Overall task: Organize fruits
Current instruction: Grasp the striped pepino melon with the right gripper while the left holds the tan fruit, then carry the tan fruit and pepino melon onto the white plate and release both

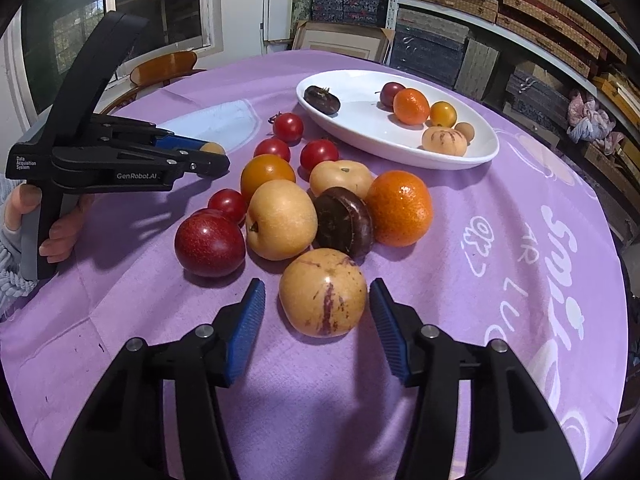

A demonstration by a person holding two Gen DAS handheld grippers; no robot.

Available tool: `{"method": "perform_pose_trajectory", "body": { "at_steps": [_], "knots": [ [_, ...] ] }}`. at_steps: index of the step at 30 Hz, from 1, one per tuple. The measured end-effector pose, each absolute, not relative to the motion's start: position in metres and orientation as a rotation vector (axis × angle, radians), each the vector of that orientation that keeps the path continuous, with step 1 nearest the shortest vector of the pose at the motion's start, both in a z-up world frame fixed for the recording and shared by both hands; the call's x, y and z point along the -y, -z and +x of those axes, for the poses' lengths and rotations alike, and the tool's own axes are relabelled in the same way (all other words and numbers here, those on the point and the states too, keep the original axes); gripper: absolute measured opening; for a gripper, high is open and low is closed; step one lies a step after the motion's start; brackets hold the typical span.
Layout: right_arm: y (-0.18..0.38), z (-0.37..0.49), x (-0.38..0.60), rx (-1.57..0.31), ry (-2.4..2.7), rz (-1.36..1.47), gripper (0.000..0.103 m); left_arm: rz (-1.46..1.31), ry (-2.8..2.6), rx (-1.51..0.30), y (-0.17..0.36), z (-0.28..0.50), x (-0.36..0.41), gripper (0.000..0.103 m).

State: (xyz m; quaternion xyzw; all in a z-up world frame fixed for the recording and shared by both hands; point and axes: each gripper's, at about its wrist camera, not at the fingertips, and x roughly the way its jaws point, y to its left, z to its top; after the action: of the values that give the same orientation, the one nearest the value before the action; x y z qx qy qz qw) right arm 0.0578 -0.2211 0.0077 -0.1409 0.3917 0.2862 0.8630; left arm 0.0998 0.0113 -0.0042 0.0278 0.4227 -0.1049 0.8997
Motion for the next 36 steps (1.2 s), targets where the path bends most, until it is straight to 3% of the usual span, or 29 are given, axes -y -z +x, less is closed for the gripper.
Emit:
{"method": "perform_pose_trajectory", "body": {
  "at_steps": [6,27,36],
  "knots": [
    [-0.002,0.064,0.22,-0.844,-0.577,-0.286,0.045,0.055,0.217,-0.877,0.005,0.1,-0.011,0.028],
    [-0.028,0.069,0.251,-0.794,-0.534,-0.153,0.044,0.052,0.198,-0.818,-0.005,0.093,-0.012,0.028],
    [-0.057,0.085,0.266,-0.748,-0.48,-0.093,0.044,0.029,0.178,-0.794,-0.041,0.121,-0.011,0.028]
  ]
}}
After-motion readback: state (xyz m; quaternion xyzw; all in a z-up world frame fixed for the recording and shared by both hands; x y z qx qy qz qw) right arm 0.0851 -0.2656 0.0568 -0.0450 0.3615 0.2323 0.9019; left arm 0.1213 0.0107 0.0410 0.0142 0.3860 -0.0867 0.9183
